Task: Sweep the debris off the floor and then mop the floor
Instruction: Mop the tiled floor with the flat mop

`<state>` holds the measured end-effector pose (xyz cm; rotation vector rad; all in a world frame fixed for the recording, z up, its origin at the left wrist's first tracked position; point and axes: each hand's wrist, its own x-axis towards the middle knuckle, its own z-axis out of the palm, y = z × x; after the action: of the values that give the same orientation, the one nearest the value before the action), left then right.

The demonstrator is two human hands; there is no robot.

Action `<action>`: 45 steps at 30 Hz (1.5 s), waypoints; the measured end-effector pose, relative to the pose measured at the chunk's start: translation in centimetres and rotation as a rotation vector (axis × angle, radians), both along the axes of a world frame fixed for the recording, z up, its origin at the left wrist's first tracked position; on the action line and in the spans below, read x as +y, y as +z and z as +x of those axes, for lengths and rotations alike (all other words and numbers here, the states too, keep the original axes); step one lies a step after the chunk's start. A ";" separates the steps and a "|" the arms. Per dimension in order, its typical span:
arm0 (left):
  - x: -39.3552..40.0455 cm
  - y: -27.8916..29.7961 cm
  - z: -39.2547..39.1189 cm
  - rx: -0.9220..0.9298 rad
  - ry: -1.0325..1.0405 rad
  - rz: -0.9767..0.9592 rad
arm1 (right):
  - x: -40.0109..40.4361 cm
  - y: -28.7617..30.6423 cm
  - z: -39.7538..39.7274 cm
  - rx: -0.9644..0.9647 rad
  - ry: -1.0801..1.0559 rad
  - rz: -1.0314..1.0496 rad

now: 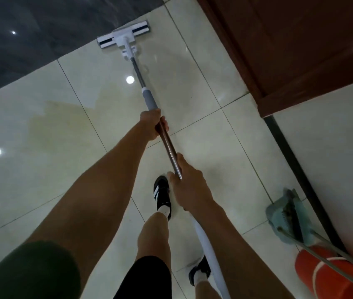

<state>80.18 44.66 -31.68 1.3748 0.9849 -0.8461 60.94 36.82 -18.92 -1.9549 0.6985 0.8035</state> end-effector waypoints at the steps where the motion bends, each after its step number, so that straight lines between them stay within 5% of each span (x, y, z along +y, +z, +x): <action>1: 0.1 0.0 1.1 0.006 -0.007 -0.001 | 0.1 -0.1 1.0 0.003 -0.009 -0.003; 11: -2.2 0.0 -7.0 0.041 0.003 -0.032 | -1.7 0.6 -6.9 0.031 0.101 -0.104; 32: -15.6 4.2 -54.5 0.160 -0.037 -0.057 | -14.4 6.0 -53.4 0.154 0.030 -0.134; 45: -16.2 5.0 -51.3 0.136 0.015 -0.085 | -16.8 5.6 -50.2 0.120 0.159 -0.158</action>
<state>28.88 28.42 -26.68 1.2496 1.0502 -0.9697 10.72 20.00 -13.37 -2.1381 0.7013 0.9952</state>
